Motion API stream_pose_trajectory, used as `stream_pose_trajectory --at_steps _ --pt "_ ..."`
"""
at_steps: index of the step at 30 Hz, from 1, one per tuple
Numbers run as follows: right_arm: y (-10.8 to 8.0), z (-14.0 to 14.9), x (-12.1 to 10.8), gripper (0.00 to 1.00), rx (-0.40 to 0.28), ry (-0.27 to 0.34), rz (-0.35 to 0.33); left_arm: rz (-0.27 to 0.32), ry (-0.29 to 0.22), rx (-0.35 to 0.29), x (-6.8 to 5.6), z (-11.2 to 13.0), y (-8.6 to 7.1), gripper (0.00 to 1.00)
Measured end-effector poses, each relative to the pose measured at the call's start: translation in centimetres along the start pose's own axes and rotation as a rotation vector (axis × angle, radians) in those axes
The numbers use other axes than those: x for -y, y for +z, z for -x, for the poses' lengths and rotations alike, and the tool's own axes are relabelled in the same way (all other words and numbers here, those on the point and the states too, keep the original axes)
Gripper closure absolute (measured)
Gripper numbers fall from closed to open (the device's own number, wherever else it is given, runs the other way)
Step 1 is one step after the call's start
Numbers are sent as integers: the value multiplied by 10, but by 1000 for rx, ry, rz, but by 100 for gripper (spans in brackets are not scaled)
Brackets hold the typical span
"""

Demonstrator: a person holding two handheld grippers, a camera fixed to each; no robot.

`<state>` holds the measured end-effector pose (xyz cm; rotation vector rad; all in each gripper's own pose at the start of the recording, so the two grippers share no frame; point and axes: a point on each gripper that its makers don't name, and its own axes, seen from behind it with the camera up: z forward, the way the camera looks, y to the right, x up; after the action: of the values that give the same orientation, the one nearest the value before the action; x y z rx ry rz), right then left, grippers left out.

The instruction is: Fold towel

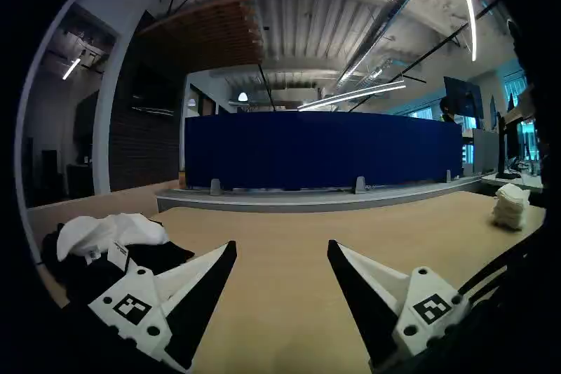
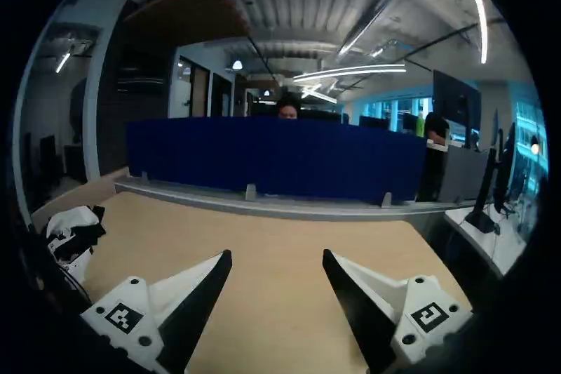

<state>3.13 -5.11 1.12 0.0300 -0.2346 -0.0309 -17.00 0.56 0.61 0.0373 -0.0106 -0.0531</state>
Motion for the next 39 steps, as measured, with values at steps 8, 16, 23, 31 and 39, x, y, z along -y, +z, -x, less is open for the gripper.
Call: stream_pose_trajectory --at_steps 8,16,23,31,39 --pt "-15 -23 -39 0 -90 31 25 0 -1 0 0 0 0 3" --pt "-18 -4 -74 0 -135 110 54 0 -2 0 -1 0 0 3" --pt "-17 27 -91 0 -162 114 82 0 -2 0 -1 -1 0 3" --pt "-1 70 -96 0 -184 90 88 0 -2 0 0 -1 0 3" --pt "21 110 -92 0 -185 93 70 0 -1 0 -1 -1 -1 3"
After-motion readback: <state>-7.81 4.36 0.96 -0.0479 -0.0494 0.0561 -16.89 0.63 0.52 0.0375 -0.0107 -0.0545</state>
